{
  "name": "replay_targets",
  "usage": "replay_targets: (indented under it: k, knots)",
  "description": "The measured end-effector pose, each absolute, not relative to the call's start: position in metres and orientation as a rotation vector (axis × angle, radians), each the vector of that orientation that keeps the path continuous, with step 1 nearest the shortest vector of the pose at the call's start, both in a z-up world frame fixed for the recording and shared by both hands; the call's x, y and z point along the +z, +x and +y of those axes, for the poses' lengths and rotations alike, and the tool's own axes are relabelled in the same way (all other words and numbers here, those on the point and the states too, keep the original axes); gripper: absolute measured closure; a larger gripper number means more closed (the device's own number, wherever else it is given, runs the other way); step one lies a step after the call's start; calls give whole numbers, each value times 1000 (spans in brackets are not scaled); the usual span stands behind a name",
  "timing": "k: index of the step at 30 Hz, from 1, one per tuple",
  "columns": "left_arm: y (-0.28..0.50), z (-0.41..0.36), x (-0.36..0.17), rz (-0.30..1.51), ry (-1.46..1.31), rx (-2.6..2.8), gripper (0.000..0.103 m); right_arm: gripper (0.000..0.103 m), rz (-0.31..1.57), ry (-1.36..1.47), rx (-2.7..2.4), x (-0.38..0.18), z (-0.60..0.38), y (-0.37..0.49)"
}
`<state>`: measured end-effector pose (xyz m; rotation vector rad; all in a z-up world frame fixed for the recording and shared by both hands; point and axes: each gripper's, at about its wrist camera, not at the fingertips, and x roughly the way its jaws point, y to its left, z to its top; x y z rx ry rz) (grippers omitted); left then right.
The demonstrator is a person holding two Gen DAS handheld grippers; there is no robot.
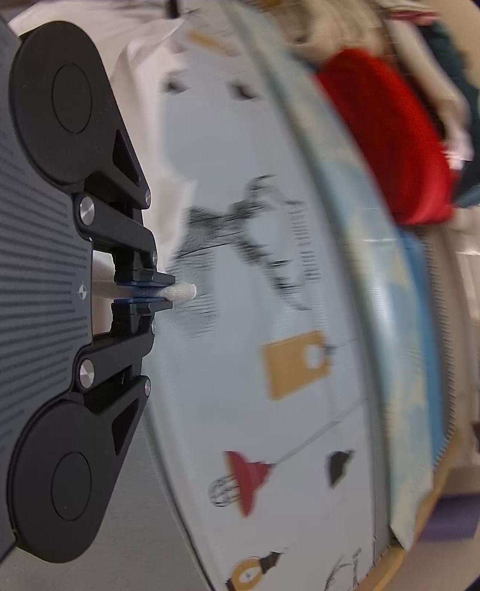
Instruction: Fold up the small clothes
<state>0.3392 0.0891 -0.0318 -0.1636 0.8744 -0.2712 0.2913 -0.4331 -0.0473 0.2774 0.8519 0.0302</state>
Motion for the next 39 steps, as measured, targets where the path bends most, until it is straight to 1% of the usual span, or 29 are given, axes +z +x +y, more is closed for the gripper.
replay_targets:
  k: [4,6,9,10,11,13,16,19,23,25,27,28,29,33,35,37,38,39]
  knots:
    - [343,85,-33,849,-144,-201,98,98,766,276,-30,-36,-431,296]
    - [346,83,-36,860,-138,-164,95,98,756,273,-68,-38,-429,301]
    - [349,83,-33,895,-147,-129,93,93,833,191,-147,-53,-420,311]
    - [348,86,-28,889,-159,-131,92,90,871,149,-180,-59,-418,312]
    - [345,91,-23,885,-169,-137,89,90,885,131,-197,-62,-418,312]
    - [339,98,-14,876,-181,-156,87,88,874,163,-201,-58,-426,306]
    - [326,107,-5,883,-187,-190,87,78,856,250,-174,-43,-436,291]
    - [308,116,-2,957,-258,-219,87,77,840,318,-98,-26,-437,270]
    - [284,120,8,1109,-286,-156,87,75,880,355,-25,-5,-430,245]
    - [264,120,14,1154,-292,-172,87,72,886,365,-3,8,-427,228]
    - [239,117,16,1160,-277,-210,87,67,887,357,20,16,-423,205]
    - [227,116,14,1165,-275,-219,87,64,889,353,27,17,-421,192]
    - [215,115,9,1169,-278,-226,87,62,898,353,34,15,-420,180]
    - [177,117,-30,1240,-324,-176,87,62,964,369,23,-10,-416,134]
    - [164,120,-47,1260,-374,-159,87,62,1067,387,3,-23,-413,125]
    - [158,120,-54,1265,-367,-150,87,62,1040,335,11,-23,-406,117]
    - [157,120,-53,1246,-374,-163,84,61,1033,321,8,-25,-404,115]
    - [157,122,-52,1228,-387,-175,79,61,1035,333,12,-31,-404,113]
